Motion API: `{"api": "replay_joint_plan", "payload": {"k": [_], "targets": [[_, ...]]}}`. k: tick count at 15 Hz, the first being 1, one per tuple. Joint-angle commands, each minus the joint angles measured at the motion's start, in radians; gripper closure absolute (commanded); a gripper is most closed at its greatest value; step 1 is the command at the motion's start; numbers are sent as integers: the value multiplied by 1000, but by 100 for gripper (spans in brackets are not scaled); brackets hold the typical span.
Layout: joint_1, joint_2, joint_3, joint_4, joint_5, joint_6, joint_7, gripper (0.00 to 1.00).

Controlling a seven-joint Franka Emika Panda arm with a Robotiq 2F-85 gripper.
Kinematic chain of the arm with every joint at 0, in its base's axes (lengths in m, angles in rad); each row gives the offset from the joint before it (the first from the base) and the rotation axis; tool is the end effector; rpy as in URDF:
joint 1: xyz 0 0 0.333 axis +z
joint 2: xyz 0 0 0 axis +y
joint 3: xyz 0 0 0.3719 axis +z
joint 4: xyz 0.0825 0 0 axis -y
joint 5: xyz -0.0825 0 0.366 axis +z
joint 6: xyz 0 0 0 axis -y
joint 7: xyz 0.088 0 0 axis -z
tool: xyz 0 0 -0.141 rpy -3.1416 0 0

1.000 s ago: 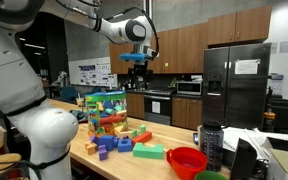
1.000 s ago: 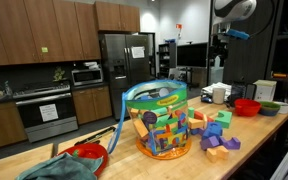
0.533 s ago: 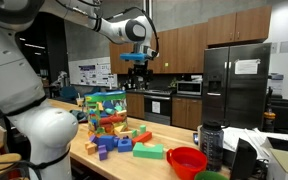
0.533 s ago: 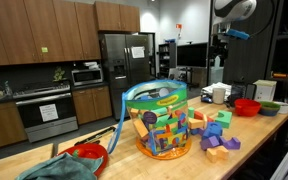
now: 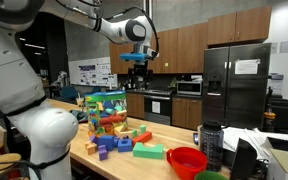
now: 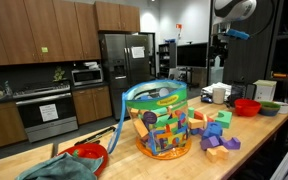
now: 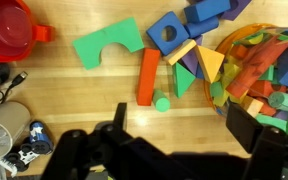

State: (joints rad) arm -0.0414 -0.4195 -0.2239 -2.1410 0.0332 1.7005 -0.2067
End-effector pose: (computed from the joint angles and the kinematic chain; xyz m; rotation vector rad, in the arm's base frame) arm 0.3693 -0.1122 0.5859 -3.0138 0.0651 0.0031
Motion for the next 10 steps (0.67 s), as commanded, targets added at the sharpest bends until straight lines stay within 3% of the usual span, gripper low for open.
{"api": "replay_joint_plan", "payload": {"k": [1, 5, 6, 10], "targets": [[-22, 3, 18, 2, 8, -2, -7, 0], [-16, 8, 21, 5, -1, -6, -30, 0], [-48, 52, -62, 138, -18, -91, -157, 0], [-1, 171, -95, 362, 154, 14, -280, 0]]}}
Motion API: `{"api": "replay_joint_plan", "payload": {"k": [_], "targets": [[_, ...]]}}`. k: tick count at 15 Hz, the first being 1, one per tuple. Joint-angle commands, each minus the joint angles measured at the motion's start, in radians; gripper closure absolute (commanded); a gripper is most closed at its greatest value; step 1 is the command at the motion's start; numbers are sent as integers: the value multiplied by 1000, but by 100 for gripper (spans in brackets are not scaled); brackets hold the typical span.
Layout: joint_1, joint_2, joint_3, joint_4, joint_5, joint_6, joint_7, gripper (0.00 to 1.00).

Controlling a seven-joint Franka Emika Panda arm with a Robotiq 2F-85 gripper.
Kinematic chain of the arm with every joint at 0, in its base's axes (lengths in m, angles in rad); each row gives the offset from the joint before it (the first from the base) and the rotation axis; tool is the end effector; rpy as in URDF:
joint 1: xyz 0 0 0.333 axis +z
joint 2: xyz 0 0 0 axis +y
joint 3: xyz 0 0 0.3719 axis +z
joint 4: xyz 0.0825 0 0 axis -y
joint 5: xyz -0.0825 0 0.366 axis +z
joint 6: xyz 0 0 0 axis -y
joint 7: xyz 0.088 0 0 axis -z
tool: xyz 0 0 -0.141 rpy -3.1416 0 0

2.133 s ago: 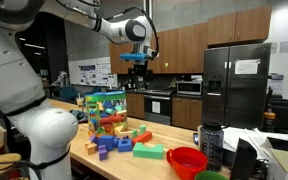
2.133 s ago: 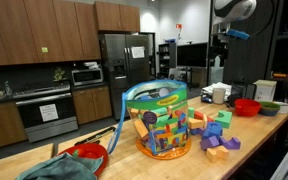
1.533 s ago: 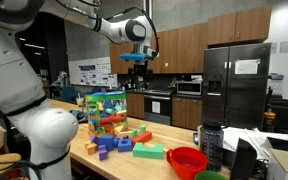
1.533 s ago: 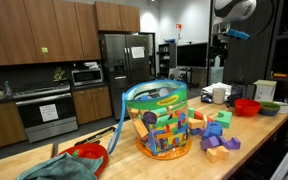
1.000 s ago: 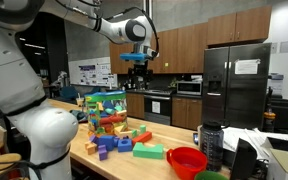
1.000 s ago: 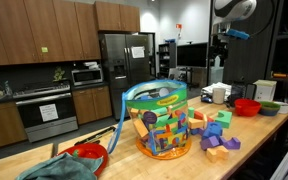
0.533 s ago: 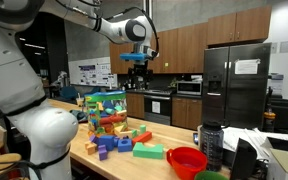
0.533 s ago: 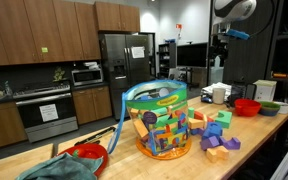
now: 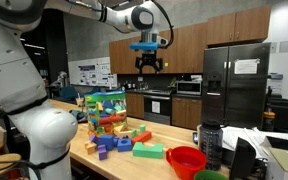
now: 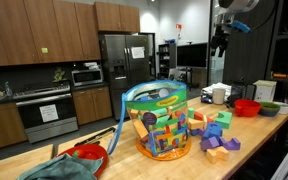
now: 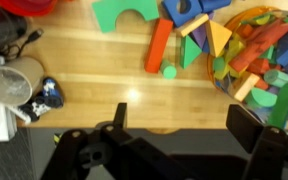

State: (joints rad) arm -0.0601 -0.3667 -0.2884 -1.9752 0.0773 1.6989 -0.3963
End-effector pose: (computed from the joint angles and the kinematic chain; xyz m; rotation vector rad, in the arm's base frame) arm 0.3877 -0.1556 0.6399 -2.9934 -0.0826 -0.2024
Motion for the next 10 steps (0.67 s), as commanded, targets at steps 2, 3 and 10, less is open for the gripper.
{"api": "replay_joint_plan", "payload": {"k": [2, 3, 10], "targets": [[30, 182, -41, 316, 218, 30, -168, 0], [33, 218, -38, 376, 270, 36, -205, 0], [36, 499, 112, 778, 654, 25, -333, 0]]}}
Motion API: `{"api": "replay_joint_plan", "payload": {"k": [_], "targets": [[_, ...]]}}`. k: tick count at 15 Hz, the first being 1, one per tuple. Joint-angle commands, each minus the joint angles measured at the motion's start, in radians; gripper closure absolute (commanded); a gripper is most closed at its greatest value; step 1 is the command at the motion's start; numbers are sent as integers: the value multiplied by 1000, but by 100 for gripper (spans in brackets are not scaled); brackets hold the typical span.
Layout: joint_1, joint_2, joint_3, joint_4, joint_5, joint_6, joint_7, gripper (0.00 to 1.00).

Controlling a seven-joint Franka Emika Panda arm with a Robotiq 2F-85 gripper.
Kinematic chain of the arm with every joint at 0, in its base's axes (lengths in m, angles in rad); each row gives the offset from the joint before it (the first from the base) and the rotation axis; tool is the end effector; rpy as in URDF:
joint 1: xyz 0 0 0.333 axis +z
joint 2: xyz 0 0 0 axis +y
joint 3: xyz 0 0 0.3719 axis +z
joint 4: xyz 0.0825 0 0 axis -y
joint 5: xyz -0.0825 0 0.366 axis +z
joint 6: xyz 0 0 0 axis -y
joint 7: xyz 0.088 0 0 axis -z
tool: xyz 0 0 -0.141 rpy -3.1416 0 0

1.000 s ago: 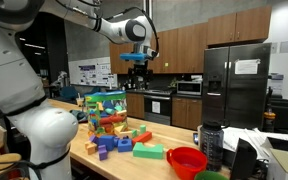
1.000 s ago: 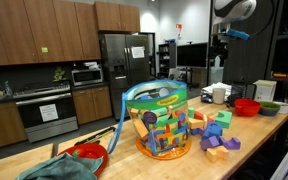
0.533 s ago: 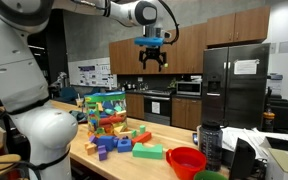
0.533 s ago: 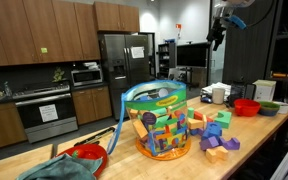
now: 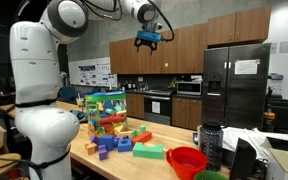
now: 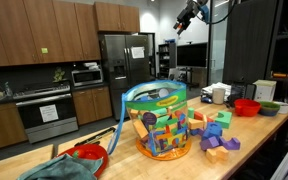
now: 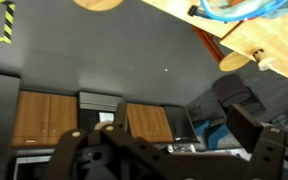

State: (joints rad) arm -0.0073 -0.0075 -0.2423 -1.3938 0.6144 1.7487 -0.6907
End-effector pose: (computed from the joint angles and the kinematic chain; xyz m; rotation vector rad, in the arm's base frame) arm 0.5528 -0.0684 0.7753 -2.5665 -0.5777 -0.8151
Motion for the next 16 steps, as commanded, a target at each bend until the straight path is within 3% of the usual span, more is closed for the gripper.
{"api": "replay_joint_plan", "payload": {"k": [1, 2, 3, 5, 6, 14, 16], "targets": [[-23, 182, 99, 249, 165, -16, -52, 0], [-25, 204, 130, 269, 185, 12, -48, 0], [14, 224, 113, 284, 207, 35, -46, 0], [24, 254, 140, 304, 231, 80, -45, 0], [26, 211, 133, 243, 199, 65, -28, 0], [30, 248, 143, 288, 210, 89, -28, 0], [11, 251, 144, 313, 225, -51, 20, 0]]}}
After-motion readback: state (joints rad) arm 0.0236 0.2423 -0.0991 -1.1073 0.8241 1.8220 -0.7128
